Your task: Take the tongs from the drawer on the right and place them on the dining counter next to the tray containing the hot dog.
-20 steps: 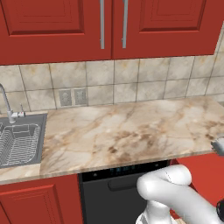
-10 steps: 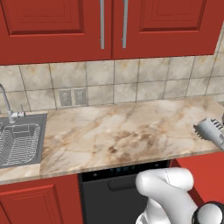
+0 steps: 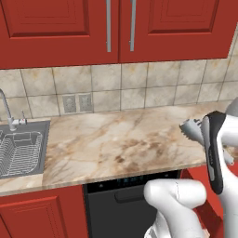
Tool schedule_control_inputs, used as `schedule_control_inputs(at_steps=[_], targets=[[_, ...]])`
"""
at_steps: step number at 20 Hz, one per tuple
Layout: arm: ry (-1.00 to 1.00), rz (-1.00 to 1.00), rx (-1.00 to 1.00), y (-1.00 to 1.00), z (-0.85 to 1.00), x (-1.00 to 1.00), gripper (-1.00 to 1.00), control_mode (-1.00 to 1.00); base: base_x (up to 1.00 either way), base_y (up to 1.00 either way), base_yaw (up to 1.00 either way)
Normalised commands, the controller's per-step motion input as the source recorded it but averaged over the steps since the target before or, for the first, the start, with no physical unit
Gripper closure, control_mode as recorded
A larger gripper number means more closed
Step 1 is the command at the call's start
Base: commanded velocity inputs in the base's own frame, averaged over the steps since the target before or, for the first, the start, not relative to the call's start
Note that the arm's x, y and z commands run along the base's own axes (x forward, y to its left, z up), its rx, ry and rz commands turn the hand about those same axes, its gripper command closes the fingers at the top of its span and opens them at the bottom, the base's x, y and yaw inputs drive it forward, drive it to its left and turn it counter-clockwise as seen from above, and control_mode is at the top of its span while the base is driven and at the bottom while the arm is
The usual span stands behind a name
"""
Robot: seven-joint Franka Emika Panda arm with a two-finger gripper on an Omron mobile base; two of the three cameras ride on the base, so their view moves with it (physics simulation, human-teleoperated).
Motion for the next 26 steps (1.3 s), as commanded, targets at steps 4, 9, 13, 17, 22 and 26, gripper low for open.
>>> schedule_control_inputs(at_steps=[4, 9, 13, 17, 22, 26], targets=[[-0.04, -0.07, -0.01, 0.62, 0.0, 0.05, 1.0, -1.0, 0.0, 0.0, 0.0], [-0.05, 0.0, 0.03, 0.04, 0.0, 0.01, 1.0, -1.0, 0.0, 0.0, 0.0], [-0.09, 0.0, 0.19, 0.02, 0.0, 0.03, 1.0, -1.0, 0.0, 0.0, 0.0], [0.0, 0.0, 0.03, 0.0, 0.0, 0.0, 1.0, -1.0, 0.0, 0.0, 0.0], [0.0, 0.0, 0.0, 0.0, 0.0, 0.0, 1.0, 1.0, -0.05, 0.73, 0.03], [0.0, 0.0, 0.0, 0.0, 0.0, 0.0, 1.0, 1.0, 0.0, 1.0, 0.02]])
